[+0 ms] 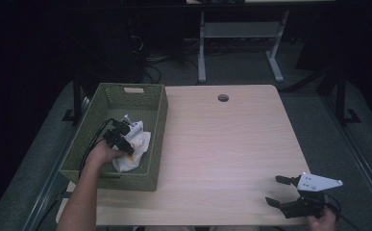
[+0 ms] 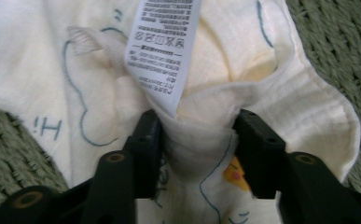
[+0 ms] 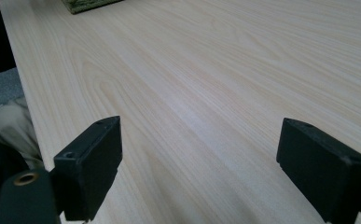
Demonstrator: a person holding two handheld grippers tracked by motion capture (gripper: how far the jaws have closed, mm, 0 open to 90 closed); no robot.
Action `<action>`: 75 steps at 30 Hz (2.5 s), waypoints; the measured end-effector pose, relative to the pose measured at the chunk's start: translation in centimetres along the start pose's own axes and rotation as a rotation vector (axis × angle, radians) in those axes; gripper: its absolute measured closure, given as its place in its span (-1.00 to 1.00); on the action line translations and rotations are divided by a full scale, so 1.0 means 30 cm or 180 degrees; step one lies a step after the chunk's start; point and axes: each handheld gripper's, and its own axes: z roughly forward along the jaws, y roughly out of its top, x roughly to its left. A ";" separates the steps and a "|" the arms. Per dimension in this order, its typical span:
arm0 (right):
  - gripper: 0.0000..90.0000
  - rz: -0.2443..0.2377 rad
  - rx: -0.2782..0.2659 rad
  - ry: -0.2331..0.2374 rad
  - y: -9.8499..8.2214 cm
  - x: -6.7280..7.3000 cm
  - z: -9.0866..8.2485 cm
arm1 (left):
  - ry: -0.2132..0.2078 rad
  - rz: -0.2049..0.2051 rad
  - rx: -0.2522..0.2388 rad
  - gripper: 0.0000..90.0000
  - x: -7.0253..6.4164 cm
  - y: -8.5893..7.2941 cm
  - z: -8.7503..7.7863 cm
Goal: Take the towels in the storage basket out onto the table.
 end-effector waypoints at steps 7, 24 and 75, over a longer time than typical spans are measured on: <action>-0.69 0.0001 0.0007 -0.0001 -0.001 0.002 0.001 | -0.0047 -0.0125 -0.0004 0.45 0.008 0.001 -0.005; -0.69 0.0040 0.0013 -0.0020 -0.002 0.000 0.001 | -0.0116 -0.0528 -0.0387 0.64 0.044 -0.039 -0.102; -0.69 0.0068 -0.0066 -0.0032 -0.007 -0.003 -0.008 | -0.1393 -0.1047 -0.2149 0.63 0.057 -0.160 -0.327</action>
